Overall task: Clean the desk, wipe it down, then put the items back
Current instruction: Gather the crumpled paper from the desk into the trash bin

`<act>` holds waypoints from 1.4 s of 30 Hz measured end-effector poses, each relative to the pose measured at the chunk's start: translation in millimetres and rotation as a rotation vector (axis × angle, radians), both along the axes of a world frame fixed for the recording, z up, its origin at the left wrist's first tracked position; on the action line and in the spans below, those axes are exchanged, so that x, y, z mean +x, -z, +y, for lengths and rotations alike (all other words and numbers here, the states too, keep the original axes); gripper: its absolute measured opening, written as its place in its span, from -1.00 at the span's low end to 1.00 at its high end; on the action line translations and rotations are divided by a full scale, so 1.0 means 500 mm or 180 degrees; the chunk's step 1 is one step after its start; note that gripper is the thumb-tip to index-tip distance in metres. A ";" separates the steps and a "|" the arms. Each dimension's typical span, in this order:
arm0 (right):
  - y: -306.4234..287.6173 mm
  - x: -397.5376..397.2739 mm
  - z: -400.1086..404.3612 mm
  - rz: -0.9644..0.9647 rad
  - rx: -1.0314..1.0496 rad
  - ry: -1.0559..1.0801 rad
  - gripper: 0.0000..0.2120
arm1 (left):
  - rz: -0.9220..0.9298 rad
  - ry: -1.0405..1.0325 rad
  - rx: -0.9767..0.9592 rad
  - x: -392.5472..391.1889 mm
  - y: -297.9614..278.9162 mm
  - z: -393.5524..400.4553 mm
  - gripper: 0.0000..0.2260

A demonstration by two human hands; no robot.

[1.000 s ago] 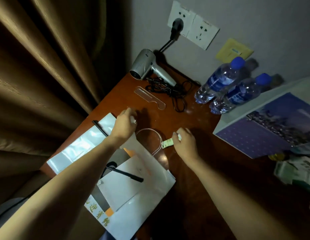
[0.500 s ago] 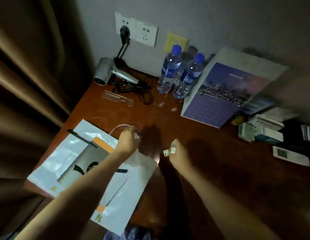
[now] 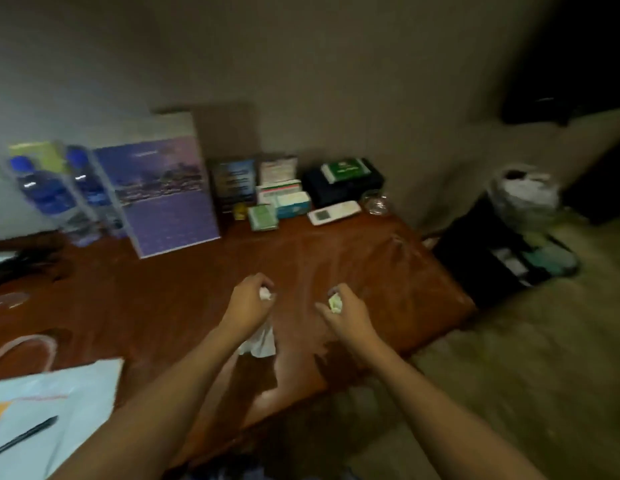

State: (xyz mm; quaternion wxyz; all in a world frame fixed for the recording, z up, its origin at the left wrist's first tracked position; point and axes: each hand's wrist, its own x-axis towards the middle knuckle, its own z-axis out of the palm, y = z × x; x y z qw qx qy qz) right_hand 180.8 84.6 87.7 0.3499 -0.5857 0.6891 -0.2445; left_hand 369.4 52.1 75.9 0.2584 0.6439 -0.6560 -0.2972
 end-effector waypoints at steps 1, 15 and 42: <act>-0.007 -0.057 0.017 0.0005 -0.0055 0.0180 -0.78 | 0.0016 0.0157 0.0001 -0.061 -0.014 -0.002 -0.93; -0.046 -0.653 0.227 -0.0089 -0.0417 0.2280 -0.85 | 0.0216 0.2153 -0.0266 -0.707 -0.125 0.022 -0.81; -0.055 -1.366 -0.271 0.0174 -0.0004 0.2373 -0.87 | 0.0492 0.2038 0.0196 -1.475 -0.084 -0.521 -0.91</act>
